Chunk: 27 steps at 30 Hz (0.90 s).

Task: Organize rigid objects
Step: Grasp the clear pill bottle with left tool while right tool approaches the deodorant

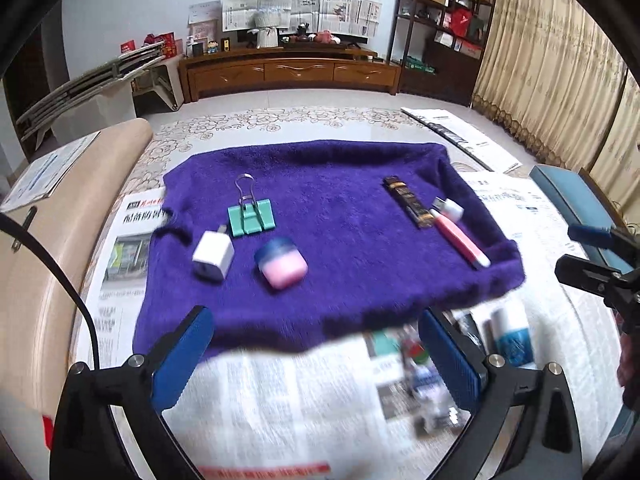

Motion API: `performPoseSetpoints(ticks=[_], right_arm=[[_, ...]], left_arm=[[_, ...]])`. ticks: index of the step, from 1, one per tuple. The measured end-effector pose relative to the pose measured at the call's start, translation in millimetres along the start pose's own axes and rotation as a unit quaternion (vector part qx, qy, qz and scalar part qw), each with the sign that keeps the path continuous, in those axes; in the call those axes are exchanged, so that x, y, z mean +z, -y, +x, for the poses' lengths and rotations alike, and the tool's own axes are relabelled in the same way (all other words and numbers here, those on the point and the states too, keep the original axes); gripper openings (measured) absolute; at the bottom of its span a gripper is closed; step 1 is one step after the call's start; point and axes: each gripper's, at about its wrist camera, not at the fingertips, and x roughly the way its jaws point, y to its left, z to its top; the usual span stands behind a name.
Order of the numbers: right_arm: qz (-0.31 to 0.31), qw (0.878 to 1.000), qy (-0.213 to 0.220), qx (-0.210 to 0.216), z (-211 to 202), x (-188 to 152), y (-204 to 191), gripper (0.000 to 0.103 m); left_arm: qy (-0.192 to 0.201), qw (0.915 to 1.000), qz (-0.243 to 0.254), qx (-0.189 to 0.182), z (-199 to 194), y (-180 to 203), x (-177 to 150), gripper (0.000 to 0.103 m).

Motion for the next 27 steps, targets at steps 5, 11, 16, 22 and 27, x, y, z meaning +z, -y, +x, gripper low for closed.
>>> performPoseSetpoints(ticks=[5, 11, 16, 22, 27], right_arm=[[0.045, 0.999, -0.001, 0.007, -10.1, -32.6, 6.0, 0.103], [0.091, 0.996, -0.004, 0.01, -7.8, -65.7, 23.9, 0.103], [0.119, 0.993, -0.015, 0.01, -3.0, -76.7, 38.3, 0.103], [0.124, 0.992, -0.003, 0.014, -10.1, -75.8, 43.1, 0.103], [0.134, 0.991, -0.003, 0.017, -12.6, -77.0, 47.3, 0.103]], left_arm=[[-0.016, 0.9997, -0.006, -0.015, -1.3, 19.1, -21.8, 0.103], [-0.044, 0.9988, 0.007, -0.02, 22.2, 42.2, -35.5, 0.103], [-0.06, 0.998, 0.013, -0.013, 41.7, 48.0, -36.2, 0.103], [-0.075, 0.9966, 0.034, 0.001, 53.8, 58.0, -40.8, 0.103], [-0.055, 0.998, 0.031, 0.008, 50.8, 63.9, -49.7, 0.103]])
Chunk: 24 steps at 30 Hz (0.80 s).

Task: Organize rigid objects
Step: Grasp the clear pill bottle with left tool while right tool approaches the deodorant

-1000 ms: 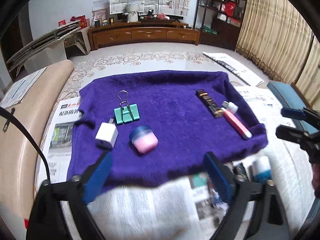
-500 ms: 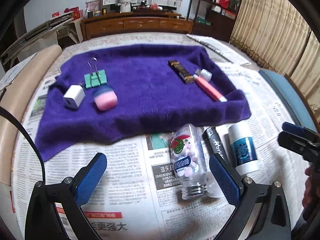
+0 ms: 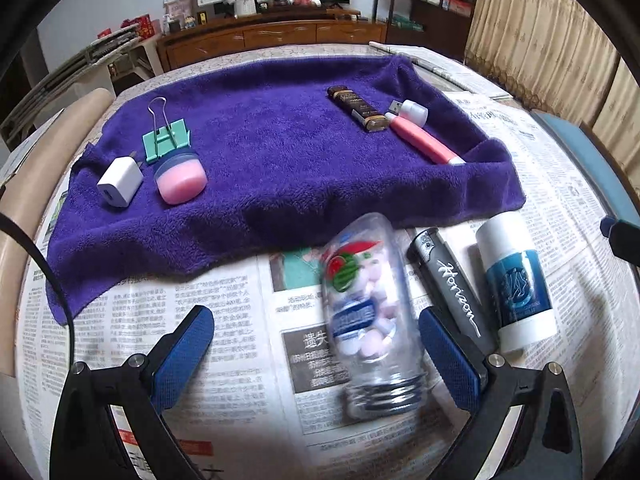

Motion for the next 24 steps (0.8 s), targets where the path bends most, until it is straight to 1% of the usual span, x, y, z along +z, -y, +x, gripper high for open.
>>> performPoseSetpoints(ticks=[4, 7, 10, 11, 12, 13, 14, 19, 22, 24], right_arm=[[0.005, 1.0, -0.003, -0.003, -1.3, -1.6, 2.5, 0.103], [0.003, 1.0, -0.002, -0.001, -2.8, -2.0, 1.5, 0.103], [0.001, 1.0, -0.005, -0.001, -1.8, -2.8, 1.5, 0.103], [0.002, 1.0, -0.007, -0.002, -1.0, -3.2, 1.9, 0.103], [0.003, 1.0, -0.01, -0.002, -0.3, -3.4, 2.4, 0.103], [0.003, 1.0, -0.011, -0.002, -0.1, -3.7, 2.9, 0.103], [0.003, 1.0, -0.011, -0.001, -0.2, -3.9, 3.1, 0.103], [0.004, 1.0, -0.011, -0.001, -0.6, -4.0, 2.9, 0.103], [0.003, 1.0, -0.015, -0.001, 0.7, -4.1, 2.8, 0.103], [0.002, 1.0, -0.018, -0.002, 2.3, -4.3, 2.2, 0.103]], left_arm=[[0.012, 0.9999, -0.001, 0.003, -1.1, 6.2, -1.1, 0.102], [0.016, 0.9999, -0.004, -0.004, -2.3, 6.3, -1.5, 0.098], [0.025, 0.9996, 0.003, -0.013, -6.3, 6.4, -4.0, 0.087], [0.026, 0.9996, 0.004, -0.015, -6.8, 5.8, -2.8, 0.08], [0.025, 0.9996, 0.006, -0.015, -7.5, 5.2, -2.1, 0.071], [0.02, 0.9997, 0.011, -0.004, -7.0, 4.6, -0.9, 0.068], [0.021, 0.9996, 0.021, 0.003, -6.8, 5.6, -0.2, 0.068], [0.019, 0.9993, 0.033, -0.005, -7.6, 6.8, 3.9, 0.066], [0.022, 0.9988, 0.043, -0.01, -9.5, 11.1, 4.0, 0.056], [0.022, 0.9985, 0.047, -0.016, -10.3, 14.6, 3.7, 0.045]])
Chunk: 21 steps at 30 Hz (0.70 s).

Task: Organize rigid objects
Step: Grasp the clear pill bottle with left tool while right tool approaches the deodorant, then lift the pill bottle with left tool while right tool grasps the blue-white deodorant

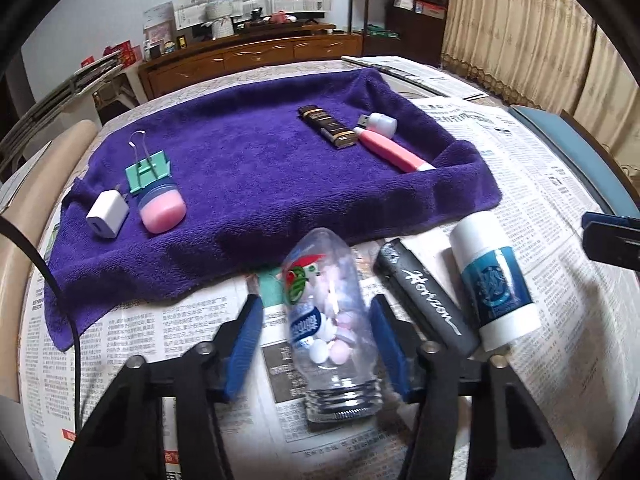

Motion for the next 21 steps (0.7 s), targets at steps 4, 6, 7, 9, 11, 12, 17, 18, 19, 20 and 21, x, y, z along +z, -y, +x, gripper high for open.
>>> performPoseSetpoints(ticks=[4, 6, 7, 9, 11, 12, 17, 18, 19, 20, 21], right_arm=[[-0.003, 1.0, -0.005, -0.001, 2.7, -0.6, -2.1, 0.103], [-0.005, 1.0, -0.005, 0.0, 2.9, -1.4, -3.2, 0.103], [-0.006, 1.0, -0.004, 0.0, 2.9, -1.9, -3.6, 0.103], [-0.009, 1.0, -0.005, 0.001, 4.3, -3.1, -5.1, 0.103], [-0.012, 1.0, -0.006, -0.002, 6.5, -4.0, -7.6, 0.103], [-0.015, 1.0, -0.007, -0.002, 8.5, -4.9, -10.4, 0.103], [-0.027, 1.0, -0.004, -0.011, 18.5, -8.1, -32.5, 0.103], [-0.032, 0.999, -0.004, -0.015, 22.6, -8.6, -39.4, 0.103], [-0.035, 0.999, -0.004, -0.021, 26.1, -8.8, -43.8, 0.103], [-0.037, 0.999, -0.004, -0.03, 29.9, -9.1, -47.5, 0.103], [-0.039, 0.998, -0.005, -0.039, 34.4, -9.7, -50.8, 0.103]], left_arm=[[0.002, 1.0, -0.001, -0.003, -1.3, 1.8, -2.2, 0.04], [0.002, 0.9999, -0.008, -0.008, -2.9, -2.2, -4.7, 0.04], [0.004, 0.9999, -0.013, -0.006, -4.9, -5.1, -6.5, 0.04], [0.008, 0.9998, -0.02, -0.005, -9.2, -11.3, -10.4, 0.04], [0.009, 0.9995, -0.029, -0.001, -13.8, -19.5, -14.7, 0.04], [0.01, 0.9994, -0.032, 0.0, -15.3, -22.3, -16.0, 0.04], [0.013, 0.9983, -0.056, -0.002, -23.2, -41.3, -25.2, 0.04], [0.013, 0.9981, -0.061, -0.003, -24.5, -44.8, -27.1, 0.04], [0.015, 0.9977, -0.065, -0.005, -25.7, -48.2, -28.8, 0.04], [0.016, 0.9974, -0.07, -0.008, -26.8, -51.7, -30.5, 0.04], [0.016, 0.9972, -0.072, -0.01, -27.4, -54.0, -31.8, 0.04]])
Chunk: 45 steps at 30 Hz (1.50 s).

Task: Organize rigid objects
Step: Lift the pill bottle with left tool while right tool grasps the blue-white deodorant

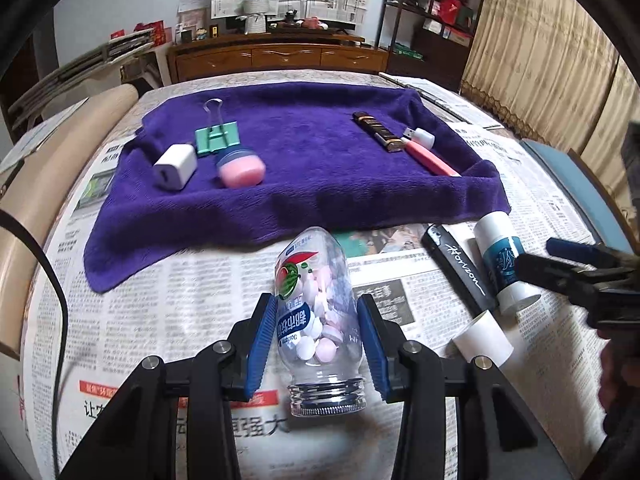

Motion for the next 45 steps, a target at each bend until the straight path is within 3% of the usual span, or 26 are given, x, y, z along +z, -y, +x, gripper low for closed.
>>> performPoseSetpoints(ticks=[4, 12, 22, 24, 28, 30, 31, 37, 45], right_arm=[[-0.002, 1.0, -0.016, -0.019, 18.8, -3.7, -5.9, 0.103], [0.0, 0.998, -0.004, -0.07, 20.2, -3.9, 2.8, 0.103], [-0.031, 0.995, 0.018, -0.098, 37.7, 3.6, -9.5, 0.101], [-0.034, 0.995, 0.022, -0.096, 36.1, 2.6, -10.9, 0.097], [-0.05, 0.995, 0.033, -0.085, 27.8, -0.1, -20.0, 0.056], [-0.056, 0.995, 0.035, -0.081, 27.5, -0.3, -21.2, 0.049], [-0.057, 0.995, 0.037, -0.079, 26.0, -0.5, -20.7, 0.038], [-0.033, 0.998, 0.029, -0.042, 18.2, 2.1, -9.7, 0.036], [-0.032, 0.999, 0.032, -0.026, 0.2, -1.0, -5.0, 0.036]], left_arm=[[0.001, 0.9999, -0.012, -0.008, -0.5, -9.3, -3.0, 0.04], [0.008, 0.9996, -0.022, -0.016, 0.5, -18.4, -7.9, 0.04], [0.013, 0.9997, -0.021, 0.005, 0.0, -28.2, -7.3, 0.04], [0.014, 0.9996, -0.023, 0.006, -0.2, -30.6, -7.4, 0.04], [0.013, 0.9995, -0.026, 0.007, -0.5, -32.9, -7.6, 0.04], [0.012, 0.9996, -0.026, 0.008, -0.9, -32.7, -8.4, 0.04], [0.012, 0.9995, -0.027, 0.008, -1.4, -32.9, -8.6, 0.04], [0.013, 0.9991, -0.04, 0.001, -10.2, -38.9, -7.1, 0.04], [0.025, 0.9983, -0.053, -0.006, -30.4, -47.7, 10.4, 0.04]])
